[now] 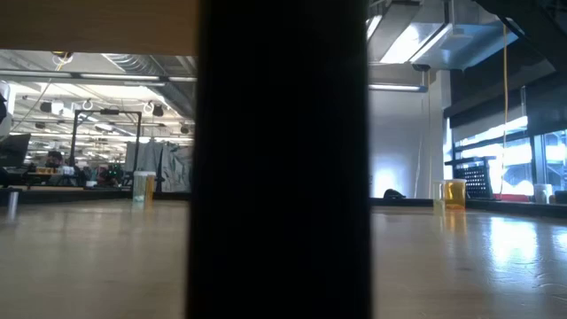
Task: Pick and place medicine bottles onto shelf by color
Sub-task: Put the middle orange pill bottle on the shelf
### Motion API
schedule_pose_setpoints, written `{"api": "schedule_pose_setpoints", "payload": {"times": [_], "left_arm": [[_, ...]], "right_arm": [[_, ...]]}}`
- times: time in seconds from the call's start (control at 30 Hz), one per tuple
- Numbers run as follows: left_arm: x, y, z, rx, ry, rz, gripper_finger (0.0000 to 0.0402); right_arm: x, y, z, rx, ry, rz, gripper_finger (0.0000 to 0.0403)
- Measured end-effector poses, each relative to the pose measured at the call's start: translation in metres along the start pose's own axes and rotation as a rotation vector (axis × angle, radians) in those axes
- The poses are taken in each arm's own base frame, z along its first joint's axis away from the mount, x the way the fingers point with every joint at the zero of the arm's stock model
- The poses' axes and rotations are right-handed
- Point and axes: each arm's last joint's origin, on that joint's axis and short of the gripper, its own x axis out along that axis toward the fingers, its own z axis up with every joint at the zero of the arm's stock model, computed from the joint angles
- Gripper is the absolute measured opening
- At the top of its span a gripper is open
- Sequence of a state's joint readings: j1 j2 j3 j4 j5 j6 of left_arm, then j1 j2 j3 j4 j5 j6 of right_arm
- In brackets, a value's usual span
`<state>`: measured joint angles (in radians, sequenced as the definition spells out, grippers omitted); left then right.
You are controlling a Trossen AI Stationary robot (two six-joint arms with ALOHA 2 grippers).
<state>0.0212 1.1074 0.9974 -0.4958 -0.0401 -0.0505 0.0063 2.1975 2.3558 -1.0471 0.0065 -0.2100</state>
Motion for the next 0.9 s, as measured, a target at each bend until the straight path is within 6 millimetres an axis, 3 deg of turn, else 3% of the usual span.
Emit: {"api": "schedule_pose_setpoints", "payload": {"times": [0.67, 0.9], "left_arm": [[0.0050, -0.0003, 0.0017, -0.053, -0.014, -0.002, 0.0263], [0.0050, -0.0003, 0.0016, -0.053, -0.012, -0.001, 0.0244]], "right_arm": [[-0.0009, -0.0011, 0.0081, 0.048, -0.087, 0.011, 0.0212], [-0.0009, -0.0012, 0.0084, 0.052, -0.089, 0.010, 0.0213]]}}
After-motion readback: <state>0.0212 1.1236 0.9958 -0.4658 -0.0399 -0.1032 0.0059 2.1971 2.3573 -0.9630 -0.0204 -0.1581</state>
